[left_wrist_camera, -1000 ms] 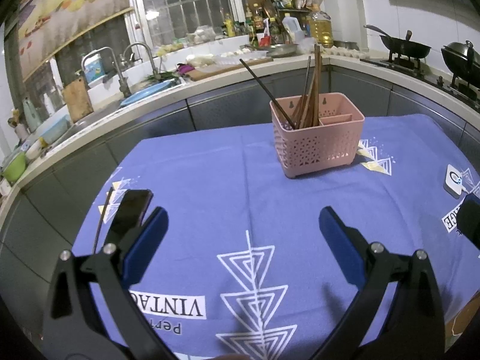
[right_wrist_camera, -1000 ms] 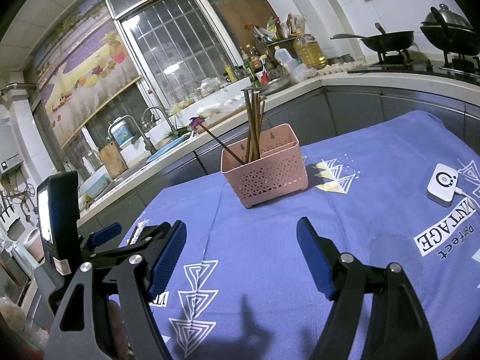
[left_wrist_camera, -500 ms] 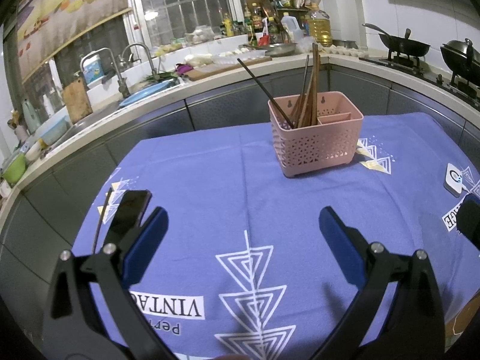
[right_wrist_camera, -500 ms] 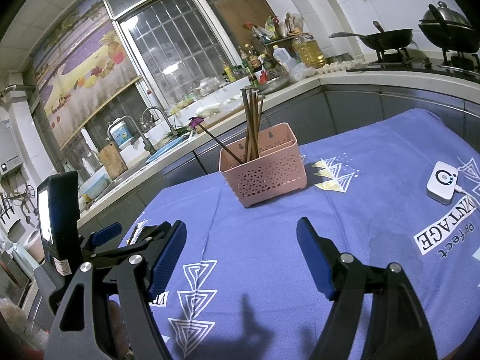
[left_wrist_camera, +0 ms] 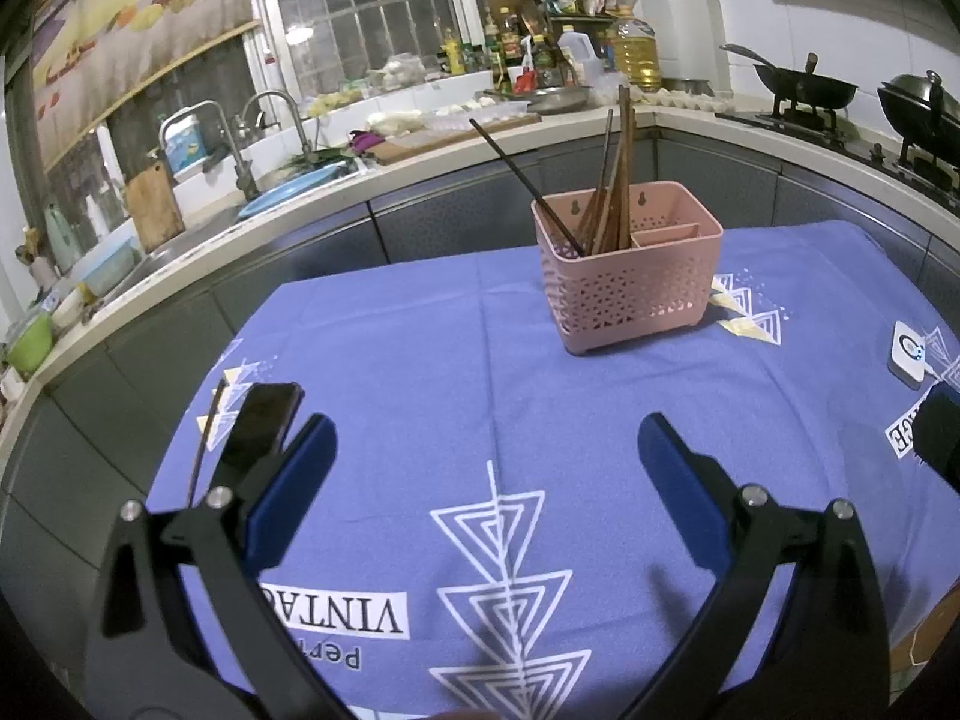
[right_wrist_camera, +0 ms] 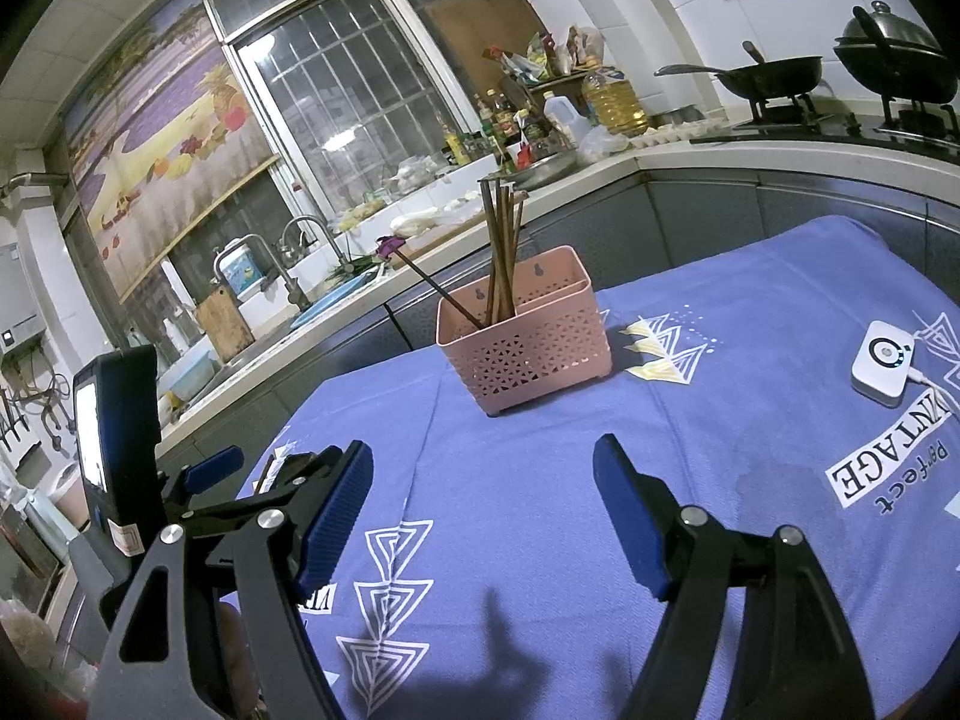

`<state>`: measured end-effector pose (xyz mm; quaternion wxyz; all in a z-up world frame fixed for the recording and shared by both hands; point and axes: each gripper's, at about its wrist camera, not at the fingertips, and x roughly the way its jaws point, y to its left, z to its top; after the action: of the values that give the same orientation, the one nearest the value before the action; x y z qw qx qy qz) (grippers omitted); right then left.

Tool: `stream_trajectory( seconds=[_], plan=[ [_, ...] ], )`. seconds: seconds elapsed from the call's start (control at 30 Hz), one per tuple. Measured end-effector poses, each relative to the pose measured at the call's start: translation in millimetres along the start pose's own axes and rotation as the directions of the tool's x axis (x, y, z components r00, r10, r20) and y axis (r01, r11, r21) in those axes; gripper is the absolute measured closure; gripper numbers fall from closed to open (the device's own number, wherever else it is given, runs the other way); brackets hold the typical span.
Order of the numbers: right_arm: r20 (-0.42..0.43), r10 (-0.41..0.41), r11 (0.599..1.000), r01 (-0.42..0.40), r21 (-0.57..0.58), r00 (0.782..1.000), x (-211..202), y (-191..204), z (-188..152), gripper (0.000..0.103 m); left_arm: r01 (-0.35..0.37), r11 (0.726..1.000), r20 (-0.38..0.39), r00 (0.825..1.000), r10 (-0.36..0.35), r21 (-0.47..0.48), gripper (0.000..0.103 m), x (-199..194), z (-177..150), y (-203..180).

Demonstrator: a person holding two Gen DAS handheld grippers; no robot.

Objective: Organize utensils

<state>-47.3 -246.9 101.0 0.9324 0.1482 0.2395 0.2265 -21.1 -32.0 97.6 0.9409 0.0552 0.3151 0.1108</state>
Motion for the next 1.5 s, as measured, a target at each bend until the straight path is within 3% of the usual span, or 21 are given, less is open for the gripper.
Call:
stream_trajectory(
  seconds=[1.3,1.5],
  plan=[
    [-0.003,-0.003,1.0,0.003,0.006,1.0,-1.3,1.0,-0.8,0.027,-0.002,1.0,-0.001,1.0,0.002,0.005,0.006,1.2,0.6,-2.6],
    [-0.004,-0.003,1.0,0.003,0.005,1.0,-1.2,0.7,0.1,0.027,0.032,0.999,-0.008,0.999,-0.032,0.006,0.006,4.7,0.0,-2.8]
  ],
)
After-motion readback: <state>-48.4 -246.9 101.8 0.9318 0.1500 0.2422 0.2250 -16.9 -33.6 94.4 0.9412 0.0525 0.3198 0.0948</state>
